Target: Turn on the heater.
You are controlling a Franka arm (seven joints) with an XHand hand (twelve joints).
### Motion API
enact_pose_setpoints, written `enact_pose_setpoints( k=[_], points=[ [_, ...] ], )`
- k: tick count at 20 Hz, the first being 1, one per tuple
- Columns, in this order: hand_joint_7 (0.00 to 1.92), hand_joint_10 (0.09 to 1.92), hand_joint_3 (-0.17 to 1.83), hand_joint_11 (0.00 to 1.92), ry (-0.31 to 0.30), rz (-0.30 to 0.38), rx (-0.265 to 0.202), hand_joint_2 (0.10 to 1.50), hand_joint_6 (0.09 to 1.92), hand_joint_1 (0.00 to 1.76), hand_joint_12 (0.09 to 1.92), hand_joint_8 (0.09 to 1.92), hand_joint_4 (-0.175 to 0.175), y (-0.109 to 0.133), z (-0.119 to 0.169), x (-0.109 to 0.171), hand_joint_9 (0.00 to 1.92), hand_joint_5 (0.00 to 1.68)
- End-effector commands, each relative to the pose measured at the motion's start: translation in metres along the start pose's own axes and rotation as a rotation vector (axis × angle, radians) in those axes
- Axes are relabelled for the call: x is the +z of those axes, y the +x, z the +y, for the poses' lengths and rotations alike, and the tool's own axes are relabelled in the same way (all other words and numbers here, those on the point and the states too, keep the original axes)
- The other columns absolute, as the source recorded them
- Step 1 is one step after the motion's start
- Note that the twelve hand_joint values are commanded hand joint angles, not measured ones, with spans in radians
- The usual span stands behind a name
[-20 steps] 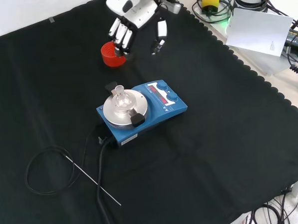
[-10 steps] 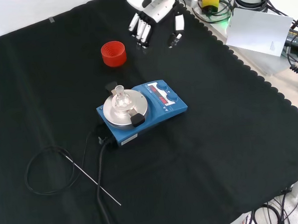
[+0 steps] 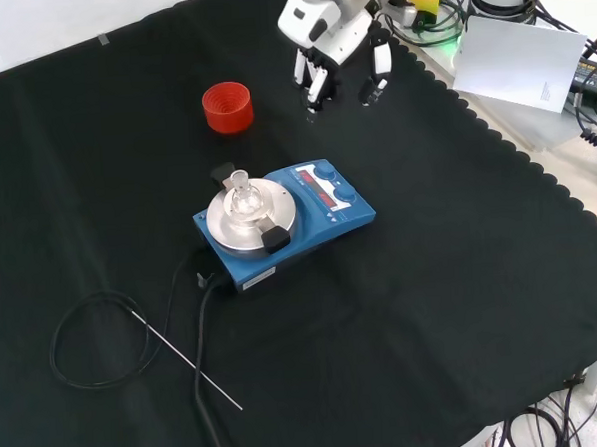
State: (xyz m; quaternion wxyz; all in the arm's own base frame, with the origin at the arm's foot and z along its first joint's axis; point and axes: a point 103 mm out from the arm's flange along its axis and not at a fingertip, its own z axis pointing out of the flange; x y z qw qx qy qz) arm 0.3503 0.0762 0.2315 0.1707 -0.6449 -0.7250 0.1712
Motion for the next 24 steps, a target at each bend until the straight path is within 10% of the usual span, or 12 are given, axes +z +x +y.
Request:
enact_pose_setpoints(
  k=[1, 6, 11, 24],
  points=[
    [1.2, 0.75, 0.72, 0.98, 0.099, -0.04, -0.017, 0.64, 0.39, 1.03, 1.05, 0.96, -0.088, 0.017, 0.003, 0.021, 1.41, 0.4],
    [1.39, 1.13, 0.73, 1.31, 0.136, -0.051, -0.018, 0.73, 0.42, 1.15, 0.89, 1.24, -0.119, 0.023, 0.006, 0.032, 1.52, 0.45],
    [1.47, 1.39, 0.78, 1.21, 0.188, -0.077, -0.039, 0.78, 0.58, 1.3, 1.07, 1.47, -0.104, 0.033, 0.01, 0.045, 1.6, 0.4],
    [1.52, 1.51, 0.97, 1.12, 0.323, -0.087, -0.074, 0.71, 0.51, 1.4, 1.28, 1.57, -0.06, 0.046, 0.016, 0.062, 1.63, 0.23]
  ],
)
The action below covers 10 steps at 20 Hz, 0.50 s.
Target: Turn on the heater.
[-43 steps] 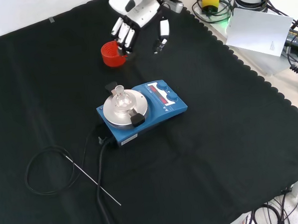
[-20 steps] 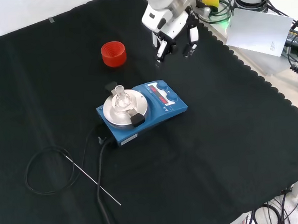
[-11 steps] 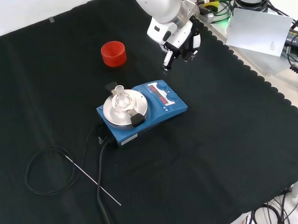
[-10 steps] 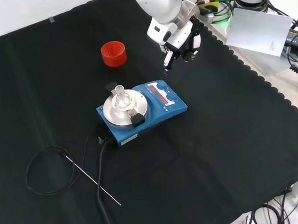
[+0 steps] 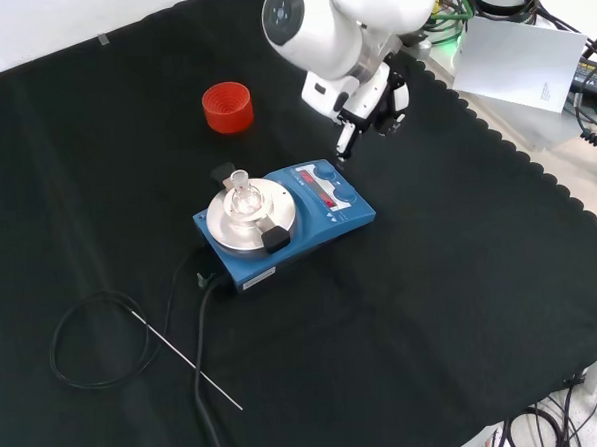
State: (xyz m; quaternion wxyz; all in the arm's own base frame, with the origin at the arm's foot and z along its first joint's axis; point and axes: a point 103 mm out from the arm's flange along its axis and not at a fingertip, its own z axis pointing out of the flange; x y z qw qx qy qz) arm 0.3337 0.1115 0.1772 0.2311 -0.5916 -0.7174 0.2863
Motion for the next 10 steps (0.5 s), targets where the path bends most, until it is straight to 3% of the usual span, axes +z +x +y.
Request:
enact_pose_setpoints(
  k=[1, 10],
  points=[
    [1.52, 1.52, 0.97, 1.12, 0.056, -0.013, -0.027, 0.71, 0.48, 1.4, 1.28, 1.57, -0.058, 0.0118, 0.0035, 0.0056, 1.63, 0.23],
    [1.53, 1.53, 1.0, 1.12, 0.072, -0.024, -0.036, 0.7, 0.24, 1.4, 1.29, 1.58, -0.042, 0.0179, 0.0092, 0.0066, 1.63, 0.26]
  ],
)
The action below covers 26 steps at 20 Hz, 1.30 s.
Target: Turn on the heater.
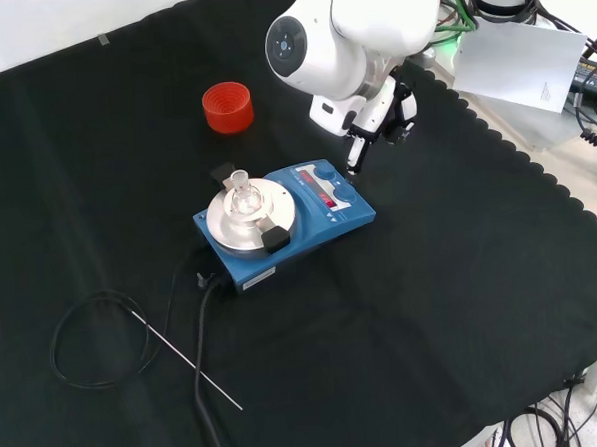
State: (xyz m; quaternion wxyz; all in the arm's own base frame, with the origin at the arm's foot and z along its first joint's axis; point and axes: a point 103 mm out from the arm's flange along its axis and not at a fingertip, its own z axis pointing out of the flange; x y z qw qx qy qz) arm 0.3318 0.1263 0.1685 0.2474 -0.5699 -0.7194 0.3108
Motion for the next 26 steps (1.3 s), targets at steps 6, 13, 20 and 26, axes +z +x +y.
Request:
enact_pose_setpoints(
  k=[6, 13, 20, 26],
  points=[
    [1.53, 1.53, 1.01, 1.12, 0.014, -0.007, 0.006, 0.69, 0.17, 1.4, 1.29, 1.58, -0.039, -0.003, 0.006, 0.002, 1.64, 0.29],
    [1.53, 1.53, 1.02, 1.12, 0.019, 0.003, 0.019, 0.69, 0.15, 1.4, 1.3, 1.58, -0.038, -0.008, 0.009, 0.0, 1.64, 0.29],
    [1.53, 1.54, 1.02, 1.12, 0.034, 0.01, 0.022, 0.69, 0.14, 1.4, 1.3, 1.58, -0.038, -0.017, 0.014, 0.002, 1.64, 0.3],
    [1.53, 1.54, 1.02, 1.12, 0.047, 0.011, 0.023, 0.69, 0.14, 1.4, 1.3, 1.58, -0.039, -0.023, 0.018, 0.006, 1.64, 0.32]
  ],
)
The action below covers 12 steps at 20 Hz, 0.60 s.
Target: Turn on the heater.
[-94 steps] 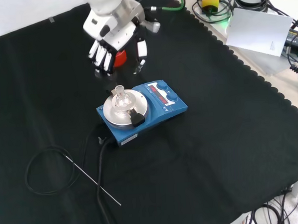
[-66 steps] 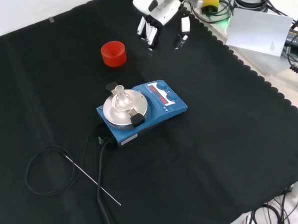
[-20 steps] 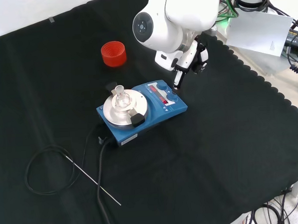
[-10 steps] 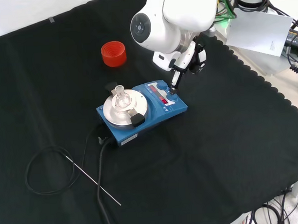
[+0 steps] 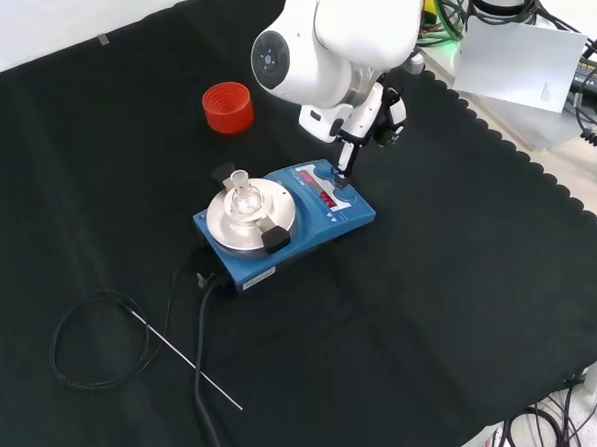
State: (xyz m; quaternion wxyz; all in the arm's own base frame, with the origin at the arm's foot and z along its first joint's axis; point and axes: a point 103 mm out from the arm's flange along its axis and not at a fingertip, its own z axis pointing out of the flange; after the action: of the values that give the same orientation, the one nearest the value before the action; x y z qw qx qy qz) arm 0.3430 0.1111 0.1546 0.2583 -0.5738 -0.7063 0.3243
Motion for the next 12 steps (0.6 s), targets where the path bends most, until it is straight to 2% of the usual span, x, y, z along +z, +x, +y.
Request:
enact_pose_setpoints(
  k=[1, 12],
  points=[
    [1.53, 1.54, 1.02, 1.12, 0.01, 0.003, 0.004, 0.69, 0.14, 1.4, 1.3, 1.58, -0.039, -0.006, 0.004, 0.002, 1.64, 0.33],
    [1.53, 1.54, 1.03, 1.12, 0.018, -0.01, 0.017, 0.69, 0.14, 1.41, 1.3, 1.59, -0.042, 0.005, 0.004, 0.001, 1.64, 0.35]
  ],
)
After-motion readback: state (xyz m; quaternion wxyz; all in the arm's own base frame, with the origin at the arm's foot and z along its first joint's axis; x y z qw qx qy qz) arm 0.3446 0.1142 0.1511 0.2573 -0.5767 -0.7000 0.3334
